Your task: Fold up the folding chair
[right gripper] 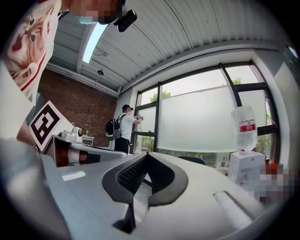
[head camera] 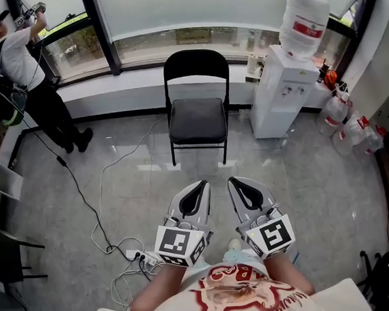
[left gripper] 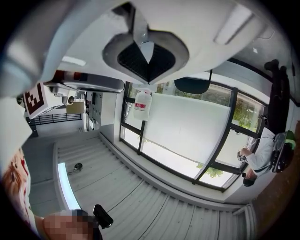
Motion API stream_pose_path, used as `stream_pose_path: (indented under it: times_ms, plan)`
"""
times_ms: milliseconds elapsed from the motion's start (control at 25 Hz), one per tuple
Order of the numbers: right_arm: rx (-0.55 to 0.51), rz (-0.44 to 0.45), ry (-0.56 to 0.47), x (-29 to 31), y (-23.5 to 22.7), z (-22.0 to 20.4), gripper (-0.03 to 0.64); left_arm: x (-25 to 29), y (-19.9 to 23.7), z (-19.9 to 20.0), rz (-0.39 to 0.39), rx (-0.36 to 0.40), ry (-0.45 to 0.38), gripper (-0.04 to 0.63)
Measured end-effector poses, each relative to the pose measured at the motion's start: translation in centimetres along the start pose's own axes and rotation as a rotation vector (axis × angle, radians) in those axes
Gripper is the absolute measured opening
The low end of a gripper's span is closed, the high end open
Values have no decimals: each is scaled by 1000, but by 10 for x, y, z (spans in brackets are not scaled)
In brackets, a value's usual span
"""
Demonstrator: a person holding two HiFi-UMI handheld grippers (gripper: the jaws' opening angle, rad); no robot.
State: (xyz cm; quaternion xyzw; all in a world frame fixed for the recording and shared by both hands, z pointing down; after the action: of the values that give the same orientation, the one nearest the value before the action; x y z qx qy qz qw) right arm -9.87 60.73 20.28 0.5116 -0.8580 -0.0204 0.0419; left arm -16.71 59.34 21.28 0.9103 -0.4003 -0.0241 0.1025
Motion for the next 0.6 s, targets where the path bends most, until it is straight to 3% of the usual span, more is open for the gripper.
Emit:
stream_pose_path:
  times_ms: [600]
  plan:
    - [64,-1,-97,-25,-84,9,23,53,-37,8,67,23,-64,0]
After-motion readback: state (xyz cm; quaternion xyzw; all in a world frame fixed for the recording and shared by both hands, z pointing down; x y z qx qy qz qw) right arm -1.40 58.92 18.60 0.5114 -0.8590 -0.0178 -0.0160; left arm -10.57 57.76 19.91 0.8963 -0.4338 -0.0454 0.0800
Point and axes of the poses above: the fingertips, and each gripper's own axes: x forward along the fingers, y to its left, z out of its top, the point moved 1 cm from there along -x, backward along the fingers, and after that the axes turned 1 degree about -z, right-handed, at the moved point
